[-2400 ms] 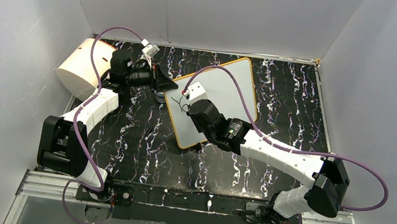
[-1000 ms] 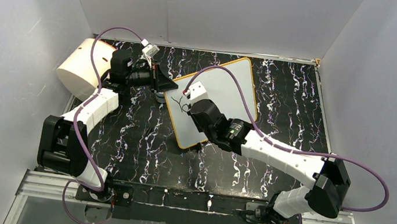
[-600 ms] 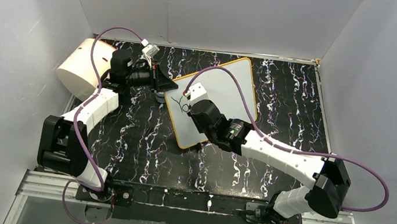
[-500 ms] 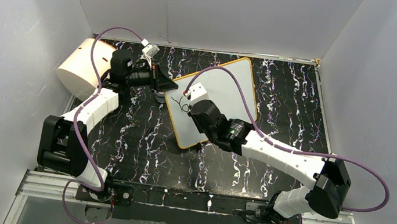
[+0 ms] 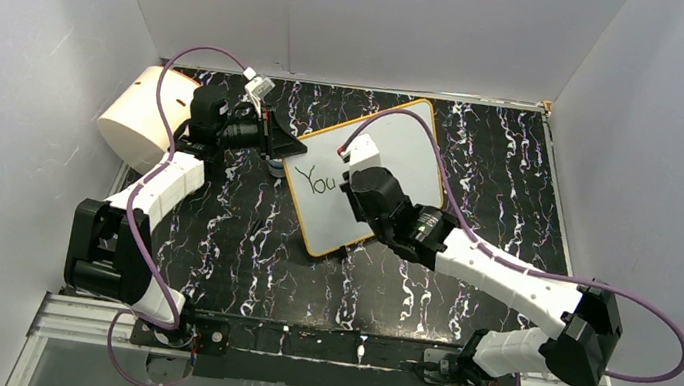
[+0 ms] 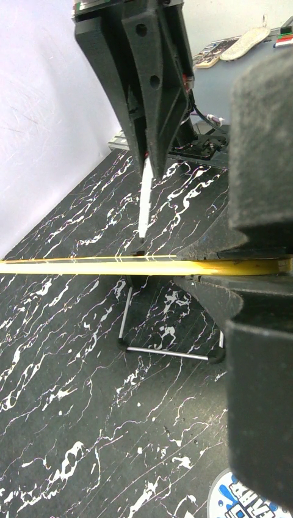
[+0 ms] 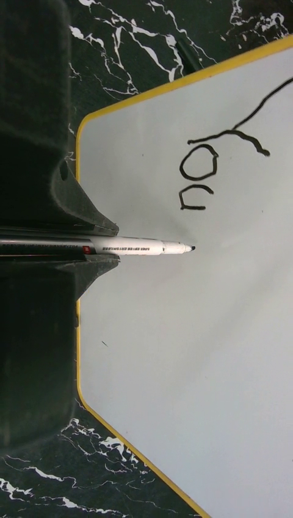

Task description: Write a sentence on the whiteboard

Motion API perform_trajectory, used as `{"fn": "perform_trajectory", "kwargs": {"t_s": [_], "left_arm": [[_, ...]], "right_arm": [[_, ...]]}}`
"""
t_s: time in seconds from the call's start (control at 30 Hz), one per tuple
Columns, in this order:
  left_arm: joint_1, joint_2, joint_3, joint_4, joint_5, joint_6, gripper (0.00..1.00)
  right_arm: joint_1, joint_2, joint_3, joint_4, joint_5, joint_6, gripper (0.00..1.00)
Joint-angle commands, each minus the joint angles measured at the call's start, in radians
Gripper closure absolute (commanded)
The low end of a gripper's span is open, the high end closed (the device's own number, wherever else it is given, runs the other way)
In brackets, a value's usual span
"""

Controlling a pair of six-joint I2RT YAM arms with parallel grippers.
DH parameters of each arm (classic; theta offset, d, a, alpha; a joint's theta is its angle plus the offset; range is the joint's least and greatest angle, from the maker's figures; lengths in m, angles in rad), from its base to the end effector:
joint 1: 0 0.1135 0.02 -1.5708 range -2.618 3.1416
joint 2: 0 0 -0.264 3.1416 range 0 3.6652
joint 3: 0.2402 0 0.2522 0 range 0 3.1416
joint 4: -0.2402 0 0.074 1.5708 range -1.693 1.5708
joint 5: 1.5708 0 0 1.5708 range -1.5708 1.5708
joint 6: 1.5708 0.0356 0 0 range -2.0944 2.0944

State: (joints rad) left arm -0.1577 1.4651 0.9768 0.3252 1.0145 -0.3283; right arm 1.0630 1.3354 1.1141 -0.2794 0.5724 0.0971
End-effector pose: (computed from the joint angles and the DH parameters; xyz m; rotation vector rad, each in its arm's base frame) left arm 0.3194 -0.0814 0.2990 0.6313 1.7002 -1.2199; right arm 0.1636 0.2543 0.3251 -0.6074 1.8944 0.1542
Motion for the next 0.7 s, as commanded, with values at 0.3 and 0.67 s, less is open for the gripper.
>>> {"fn": "perform_trajectory", "kwargs": {"t_s": [0.3,0.67], "left_arm": [[-0.028,0.032,-0.021,-0.083,0.036,0.052,1.0],[-0.028,0.035,-0.021,-0.083,0.039,0.053,1.0]], "right_arm": [[-0.064,-0.031,-0.018,0.105,-0.027,-0.019,1.0],[-0.074,-0.013,-0.011,0.132,-0.048,-0.028,1.0]]}}
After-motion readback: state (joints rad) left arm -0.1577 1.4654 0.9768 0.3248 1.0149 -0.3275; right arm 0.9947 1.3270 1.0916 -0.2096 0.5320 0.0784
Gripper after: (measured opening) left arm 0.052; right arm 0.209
